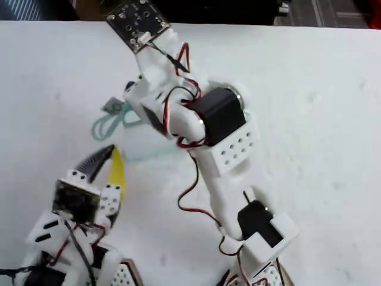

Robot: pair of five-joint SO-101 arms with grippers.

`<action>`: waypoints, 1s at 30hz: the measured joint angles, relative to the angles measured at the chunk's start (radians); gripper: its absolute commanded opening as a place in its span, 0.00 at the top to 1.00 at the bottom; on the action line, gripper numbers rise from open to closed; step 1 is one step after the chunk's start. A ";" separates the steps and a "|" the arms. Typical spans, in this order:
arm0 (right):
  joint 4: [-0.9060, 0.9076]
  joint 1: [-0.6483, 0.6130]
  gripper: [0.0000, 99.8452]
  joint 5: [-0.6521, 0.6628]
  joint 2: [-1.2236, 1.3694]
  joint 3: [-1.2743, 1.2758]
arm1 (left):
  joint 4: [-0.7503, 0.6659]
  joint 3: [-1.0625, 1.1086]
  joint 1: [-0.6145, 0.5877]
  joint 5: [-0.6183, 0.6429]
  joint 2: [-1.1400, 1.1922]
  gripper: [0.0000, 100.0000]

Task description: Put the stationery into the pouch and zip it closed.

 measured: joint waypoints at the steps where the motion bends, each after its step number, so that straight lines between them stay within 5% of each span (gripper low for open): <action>1: 0.000 0.000 0.98 0.000 0.000 0.000 | -0.032 0.029 -0.003 -0.038 0.000 0.88; 13: 0.000 -0.029 0.98 -0.002 -0.086 0.029 | -0.859 0.560 -0.206 -0.109 0.018 0.87; 22: -0.014 -0.011 0.98 0.000 -0.141 0.104 | -0.901 0.568 -0.311 -0.040 0.018 0.87; 30: -0.002 0.005 0.98 0.052 -0.146 0.133 | -0.855 0.568 -0.287 0.003 0.018 0.87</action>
